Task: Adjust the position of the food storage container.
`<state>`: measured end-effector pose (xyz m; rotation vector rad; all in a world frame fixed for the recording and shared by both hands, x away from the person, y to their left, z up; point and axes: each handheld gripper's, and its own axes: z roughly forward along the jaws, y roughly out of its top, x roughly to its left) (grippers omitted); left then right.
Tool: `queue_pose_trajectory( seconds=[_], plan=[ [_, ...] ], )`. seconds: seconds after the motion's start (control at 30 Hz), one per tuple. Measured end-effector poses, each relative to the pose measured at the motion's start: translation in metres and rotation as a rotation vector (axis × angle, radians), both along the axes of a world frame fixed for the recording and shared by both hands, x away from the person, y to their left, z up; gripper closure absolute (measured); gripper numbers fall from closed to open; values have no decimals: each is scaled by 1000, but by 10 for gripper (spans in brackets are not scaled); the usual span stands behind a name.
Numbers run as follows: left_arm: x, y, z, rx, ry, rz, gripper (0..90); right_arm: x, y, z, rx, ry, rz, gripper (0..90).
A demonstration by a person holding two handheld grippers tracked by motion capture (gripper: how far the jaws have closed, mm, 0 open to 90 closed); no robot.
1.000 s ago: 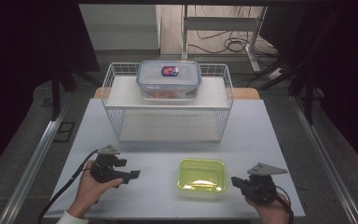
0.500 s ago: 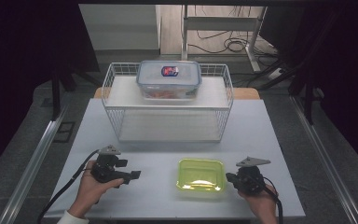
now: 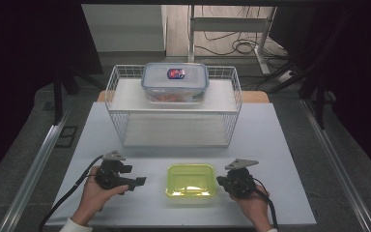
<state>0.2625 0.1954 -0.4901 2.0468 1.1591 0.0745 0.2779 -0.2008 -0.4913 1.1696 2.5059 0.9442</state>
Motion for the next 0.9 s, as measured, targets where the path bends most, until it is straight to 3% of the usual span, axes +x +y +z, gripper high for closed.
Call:
queue_pose_trajectory(
  seconds=[0.07,0.23,0.53,0.7,0.73,0.8,0.83,0.87,0.9],
  plan=[
    [0,0,0,0,-3,1,223,1,15,-1,-1,5,26,890],
    [0,1,0,3,-4,2,222,2,30,-4,-6,2,65,890],
    [0,0,1,-3,-2,-2,222,1,22,1,30,-6,48,890],
    [-4,2,5,-20,-42,24,227,-1,9,6,78,-7,33,887],
    [-7,1,7,-32,-56,35,235,-2,4,7,114,0,27,850],
    [-9,-1,9,-89,-54,39,235,-2,0,9,131,-2,26,770],
    [-9,-1,9,-89,-54,39,234,-2,0,9,131,-2,26,770],
    [-10,0,11,-103,-51,39,233,-2,-5,11,160,5,16,655],
    [-10,0,11,-107,-51,42,233,-2,-6,12,173,13,12,618]
  ],
)
